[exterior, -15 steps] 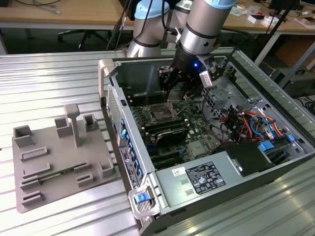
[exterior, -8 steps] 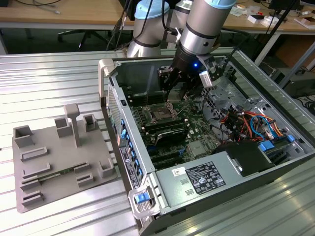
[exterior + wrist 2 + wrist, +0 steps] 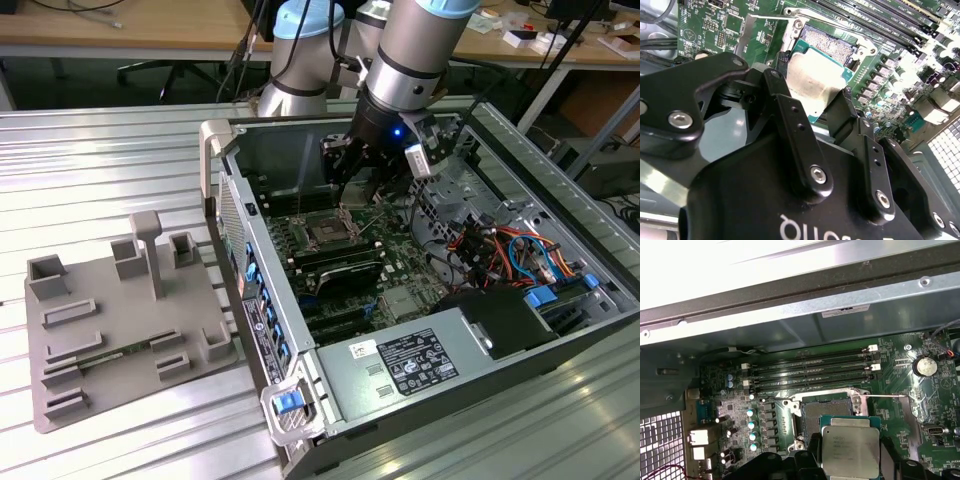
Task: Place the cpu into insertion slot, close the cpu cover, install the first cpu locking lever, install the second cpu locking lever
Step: 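Place the cpu into insertion slot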
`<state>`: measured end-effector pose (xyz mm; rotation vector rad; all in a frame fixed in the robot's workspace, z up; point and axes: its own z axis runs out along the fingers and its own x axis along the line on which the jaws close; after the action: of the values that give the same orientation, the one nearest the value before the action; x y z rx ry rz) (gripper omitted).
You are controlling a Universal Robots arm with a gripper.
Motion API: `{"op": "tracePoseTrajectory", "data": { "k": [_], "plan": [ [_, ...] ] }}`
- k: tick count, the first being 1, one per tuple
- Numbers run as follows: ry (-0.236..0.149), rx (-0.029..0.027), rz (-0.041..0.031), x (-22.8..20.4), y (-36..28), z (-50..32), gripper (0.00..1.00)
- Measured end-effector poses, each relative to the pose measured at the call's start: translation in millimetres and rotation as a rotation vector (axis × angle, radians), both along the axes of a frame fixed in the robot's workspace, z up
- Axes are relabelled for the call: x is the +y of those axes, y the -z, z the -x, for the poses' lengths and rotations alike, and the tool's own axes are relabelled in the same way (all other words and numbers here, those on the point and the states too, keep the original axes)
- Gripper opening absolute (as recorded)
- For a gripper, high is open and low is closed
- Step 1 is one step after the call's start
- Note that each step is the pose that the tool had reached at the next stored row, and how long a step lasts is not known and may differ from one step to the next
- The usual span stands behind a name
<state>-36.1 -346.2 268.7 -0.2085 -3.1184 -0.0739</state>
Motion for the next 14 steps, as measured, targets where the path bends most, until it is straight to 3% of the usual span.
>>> {"op": "tracePoseTrajectory", "data": {
  "k": [14],
  "plan": [
    [0.009,0.0,0.0,0.0,0.0,0.0,0.55]
  ]
}}
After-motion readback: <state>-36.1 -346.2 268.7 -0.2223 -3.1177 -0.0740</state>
